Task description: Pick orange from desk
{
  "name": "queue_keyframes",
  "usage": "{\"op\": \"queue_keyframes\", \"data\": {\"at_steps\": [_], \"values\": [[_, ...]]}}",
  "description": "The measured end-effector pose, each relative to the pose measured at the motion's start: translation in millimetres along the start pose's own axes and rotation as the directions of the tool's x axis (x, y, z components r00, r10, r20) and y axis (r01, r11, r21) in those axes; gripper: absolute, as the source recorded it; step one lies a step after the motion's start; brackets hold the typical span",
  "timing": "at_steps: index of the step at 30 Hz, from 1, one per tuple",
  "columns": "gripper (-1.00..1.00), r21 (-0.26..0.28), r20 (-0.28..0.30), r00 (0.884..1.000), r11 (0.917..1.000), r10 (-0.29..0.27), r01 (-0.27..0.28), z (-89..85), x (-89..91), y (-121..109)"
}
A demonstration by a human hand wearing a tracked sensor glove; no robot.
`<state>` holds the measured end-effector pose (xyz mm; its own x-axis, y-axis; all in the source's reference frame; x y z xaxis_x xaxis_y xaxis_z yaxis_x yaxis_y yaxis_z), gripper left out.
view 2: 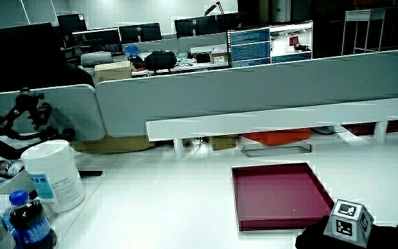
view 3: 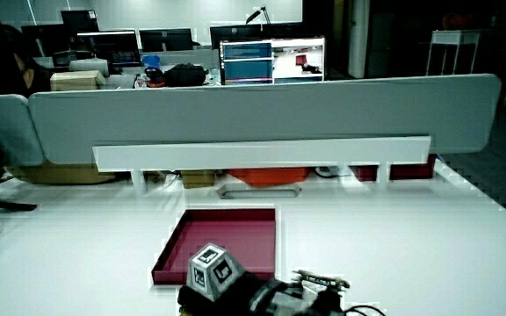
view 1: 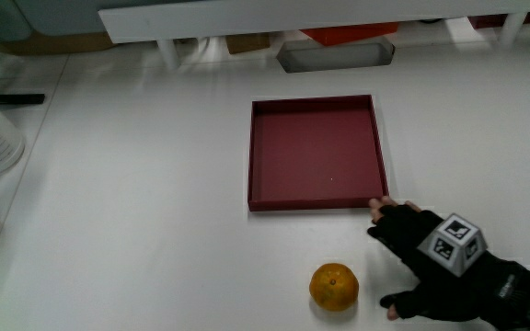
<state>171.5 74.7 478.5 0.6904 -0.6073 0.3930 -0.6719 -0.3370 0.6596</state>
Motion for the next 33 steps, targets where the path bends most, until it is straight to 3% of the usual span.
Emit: {"op": "queue_keyframes", "data": {"at_steps": [5,8,14,16,22,27,30,33], "values": [[0.00,-0.058,0.100,0.995,0.9981,0.027,-0.021,8.9,-31.9,23.2],[0.00,-0.101,0.170,0.984,0.9944,0.049,-0.032,15.3,-54.7,39.8],[0.43,-0.115,0.207,0.976,0.9922,0.072,-0.049,7.8,-67.7,49.7],[0.57,-0.093,0.246,0.967,0.9947,0.066,-0.044,3.7,-69.1,51.3],[1.00,-0.023,0.254,0.964,0.9972,0.074,-0.071,0.3,-67.7,49.6],[1.00,-0.003,0.254,0.964,0.9967,0.080,-0.081,0.0,-67.3,48.4],[1.00,0.073,0.254,0.965,0.9936,0.065,-0.086,8.9,-61.7,45.6],[1.00,0.116,0.245,0.969,0.9915,0.029,-0.059,21.0,-49.9,45.4]]}}
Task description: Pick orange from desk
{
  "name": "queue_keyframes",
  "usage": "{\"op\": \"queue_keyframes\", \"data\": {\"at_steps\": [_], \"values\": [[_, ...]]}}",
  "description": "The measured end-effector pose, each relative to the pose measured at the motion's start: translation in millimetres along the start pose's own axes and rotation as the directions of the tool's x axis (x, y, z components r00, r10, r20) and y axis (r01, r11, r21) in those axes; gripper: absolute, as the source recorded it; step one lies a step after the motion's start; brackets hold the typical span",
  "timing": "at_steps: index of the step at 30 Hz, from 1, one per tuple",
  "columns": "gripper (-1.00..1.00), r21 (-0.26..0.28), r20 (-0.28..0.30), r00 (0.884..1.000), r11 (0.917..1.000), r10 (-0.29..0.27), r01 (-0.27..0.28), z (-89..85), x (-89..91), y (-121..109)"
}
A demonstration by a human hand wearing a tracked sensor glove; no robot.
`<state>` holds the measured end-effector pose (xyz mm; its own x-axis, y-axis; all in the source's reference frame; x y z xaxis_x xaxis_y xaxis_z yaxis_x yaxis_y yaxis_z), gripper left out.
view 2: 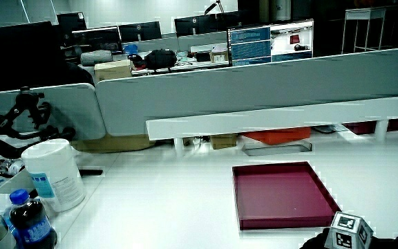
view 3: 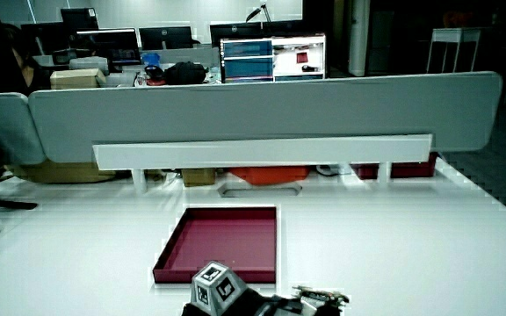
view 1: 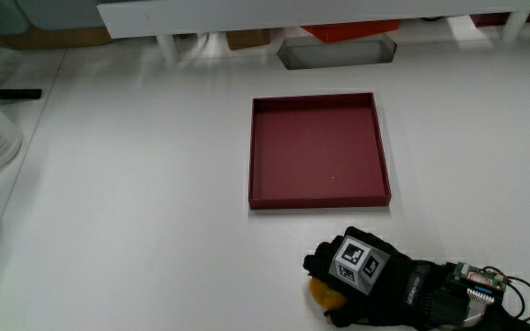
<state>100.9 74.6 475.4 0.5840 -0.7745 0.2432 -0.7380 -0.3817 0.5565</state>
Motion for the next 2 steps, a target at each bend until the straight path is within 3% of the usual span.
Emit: {"op": "queue_keyframes", "data": {"at_steps": [2], "values": [[1.00,0.033,0.013,1.000,0.9994,-0.006,0.005,9.9,4.6,-0.7]]}}
